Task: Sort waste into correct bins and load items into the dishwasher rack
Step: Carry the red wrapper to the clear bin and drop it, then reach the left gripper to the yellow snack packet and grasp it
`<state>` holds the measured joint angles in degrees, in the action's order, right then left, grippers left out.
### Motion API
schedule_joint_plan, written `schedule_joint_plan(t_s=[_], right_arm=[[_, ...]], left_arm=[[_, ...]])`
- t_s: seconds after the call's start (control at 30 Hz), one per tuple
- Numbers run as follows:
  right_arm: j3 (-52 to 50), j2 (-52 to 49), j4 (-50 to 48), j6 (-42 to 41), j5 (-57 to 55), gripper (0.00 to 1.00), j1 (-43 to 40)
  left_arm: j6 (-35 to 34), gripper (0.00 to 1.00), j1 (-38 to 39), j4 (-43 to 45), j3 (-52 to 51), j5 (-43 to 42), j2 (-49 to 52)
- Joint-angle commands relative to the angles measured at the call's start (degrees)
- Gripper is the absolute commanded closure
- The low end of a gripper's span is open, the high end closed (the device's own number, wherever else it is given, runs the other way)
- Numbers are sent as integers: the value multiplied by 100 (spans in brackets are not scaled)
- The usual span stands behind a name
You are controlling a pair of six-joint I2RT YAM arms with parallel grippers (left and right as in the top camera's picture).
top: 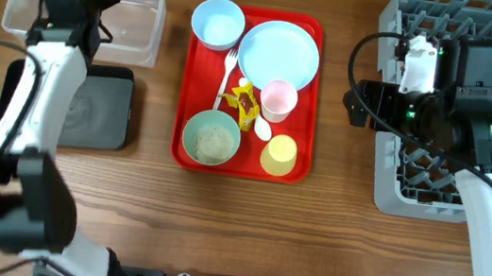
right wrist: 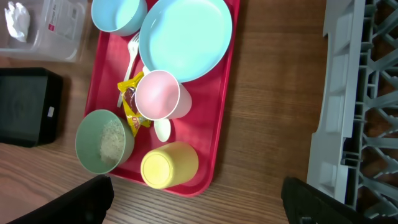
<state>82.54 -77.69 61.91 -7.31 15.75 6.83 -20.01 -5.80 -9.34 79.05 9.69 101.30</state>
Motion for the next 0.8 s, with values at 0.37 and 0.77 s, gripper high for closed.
schedule_joint_plan(t_s=[0.37,0.77], right_arm=[[96,-11,28,-20,-92,9,35],[96,-11,17,-22,-92,9,35]], left_arm=[[197,0,166,-531,48,-1921,-435],[1067,2,1871,-2857,11,-2461,-186]])
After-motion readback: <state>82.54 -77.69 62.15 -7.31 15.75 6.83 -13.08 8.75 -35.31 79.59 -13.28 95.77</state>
